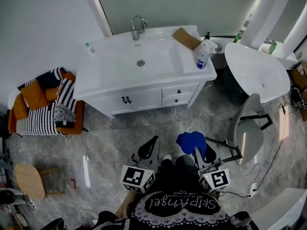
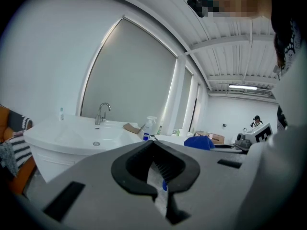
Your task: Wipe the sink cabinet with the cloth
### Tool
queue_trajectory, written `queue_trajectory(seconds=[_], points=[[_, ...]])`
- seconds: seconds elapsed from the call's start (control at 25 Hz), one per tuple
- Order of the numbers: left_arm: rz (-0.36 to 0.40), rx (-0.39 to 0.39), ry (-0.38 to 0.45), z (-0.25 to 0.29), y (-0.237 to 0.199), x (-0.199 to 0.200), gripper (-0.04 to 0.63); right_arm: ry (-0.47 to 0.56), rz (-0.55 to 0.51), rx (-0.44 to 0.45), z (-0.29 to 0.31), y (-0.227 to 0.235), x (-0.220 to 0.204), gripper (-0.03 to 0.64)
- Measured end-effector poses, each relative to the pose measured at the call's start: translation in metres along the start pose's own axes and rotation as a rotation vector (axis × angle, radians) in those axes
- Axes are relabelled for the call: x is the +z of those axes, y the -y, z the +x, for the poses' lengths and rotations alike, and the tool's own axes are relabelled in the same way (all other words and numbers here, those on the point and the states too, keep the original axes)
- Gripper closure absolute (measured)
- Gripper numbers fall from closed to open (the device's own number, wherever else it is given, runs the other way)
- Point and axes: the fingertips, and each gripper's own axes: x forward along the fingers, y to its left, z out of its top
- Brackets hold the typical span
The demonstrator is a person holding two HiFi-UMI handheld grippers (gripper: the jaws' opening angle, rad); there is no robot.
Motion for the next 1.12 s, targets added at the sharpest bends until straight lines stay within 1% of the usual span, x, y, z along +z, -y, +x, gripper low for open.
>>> queue_trajectory(seconds=[0.16,0.28,0.4,0.48,0.6,0.72,1.12], points=[[-0.006,0.004,-0.006,0.007,-0.004,-0.001,0.591,-0.012,-0.01,-0.014,0.006,0.011,-0.003,0.511],[-0.015,0.024,-0.029,0.013,-0.008,-0.006,0.591,-0.018,-0.007,-0.002,0.013,0.018,-0.004,0.511],[-0.025,0.033,-0.045,0.023,-0.008,-0.003,0.591,-0.029,0.008,0.006,0.021,0.026,-0.004,0.511],[-0.021,0.036,-0.035,0.031,-0.007,0.003,0.591,-0.03,0.004,0.012,0.026,0.035,-0.002,0.511],[-0.009,0.061,-0.01,0.047,-0.01,0.015,0.591,-0.016,-0.012,0.035,0.04,0.05,0.01,0.511],[-0.018,0.077,0.007,0.062,-0.008,0.023,0.591,-0.015,-0.016,0.056,0.05,0.065,0.017,0.511],[-0.04,0.108,0.024,0.11,0.002,0.028,0.591,-0.039,-0.029,0.096,0.07,0.115,0.027,0.511]])
